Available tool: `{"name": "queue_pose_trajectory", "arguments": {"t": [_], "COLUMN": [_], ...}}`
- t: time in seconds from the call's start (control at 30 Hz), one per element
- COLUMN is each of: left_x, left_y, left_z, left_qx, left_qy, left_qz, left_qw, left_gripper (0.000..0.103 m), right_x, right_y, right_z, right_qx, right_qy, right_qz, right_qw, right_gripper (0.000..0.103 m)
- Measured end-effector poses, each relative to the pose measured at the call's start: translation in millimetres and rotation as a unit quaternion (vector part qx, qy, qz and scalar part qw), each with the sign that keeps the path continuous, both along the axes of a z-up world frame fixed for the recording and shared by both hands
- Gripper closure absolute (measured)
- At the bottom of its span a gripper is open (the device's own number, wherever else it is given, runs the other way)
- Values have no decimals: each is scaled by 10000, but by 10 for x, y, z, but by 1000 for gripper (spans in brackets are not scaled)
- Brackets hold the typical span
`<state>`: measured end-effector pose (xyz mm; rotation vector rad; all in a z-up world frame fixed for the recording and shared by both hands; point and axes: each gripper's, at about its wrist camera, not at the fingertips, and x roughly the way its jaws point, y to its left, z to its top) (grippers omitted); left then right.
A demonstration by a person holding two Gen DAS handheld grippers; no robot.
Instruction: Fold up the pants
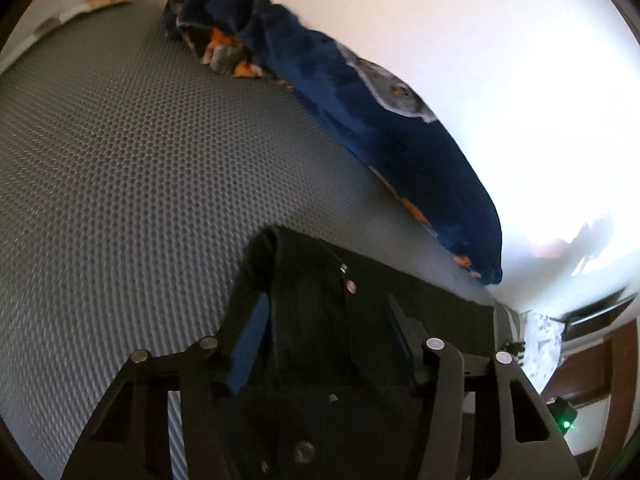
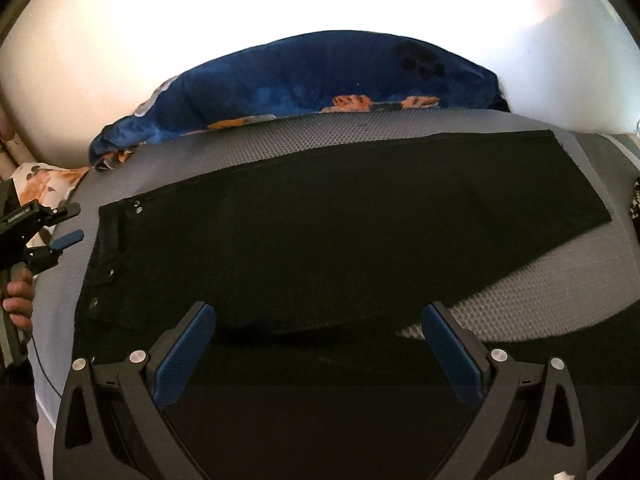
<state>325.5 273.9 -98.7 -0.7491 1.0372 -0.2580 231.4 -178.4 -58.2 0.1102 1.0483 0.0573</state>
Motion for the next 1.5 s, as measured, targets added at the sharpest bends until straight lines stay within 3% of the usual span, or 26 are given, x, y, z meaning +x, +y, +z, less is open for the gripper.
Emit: {"name": "queue_pose_trajectory", "arguments": {"t": [0.13,0.3,0.47,0.57,1.03,1.1,1.27,1.4,1.5], "left_x": [161,327,413,434,858,806,591,354,214], "left_y": [55,55,15,-60,-606,-674,-721,-869,-934], "left_z": [-177,-303,-318,-293,-445,-428,-121,256,417], "left_qx": [-252,-249,-510,-713,-726,-605,-353,-241,-204], "left_qy": [167,268,157,104,244,92,-562,-1172,-1444], "left_qz": [-167,-261,-469,-625,-758,-784,-1013,-1257,-1374], "left_qw": [9994,9990,9975,9954,9942,9950,9926,9848,9797], "left_gripper": [60,62,69,81,84,95,95,95,95], "right_x": [142,275,354,406,710,790,1137,1521,1772], "right_y": [78,128,161,172,197,173,-8,-80,-48], "right_z": [-45,-107,-194,-243,-334,-342,-285,-215,-169], "right_qx": [-44,-101,-112,-123,-153,-129,234,43,-256], "right_qy": [34,80,163,188,46,45,70,118,154], "right_qz": [52,99,126,122,379,527,1157,1963,2634], "right_qw": [10000,9999,9997,9997,9992,9985,9930,9805,9642], "right_gripper": [1,1,1,1,1,1,1,1,1]}}
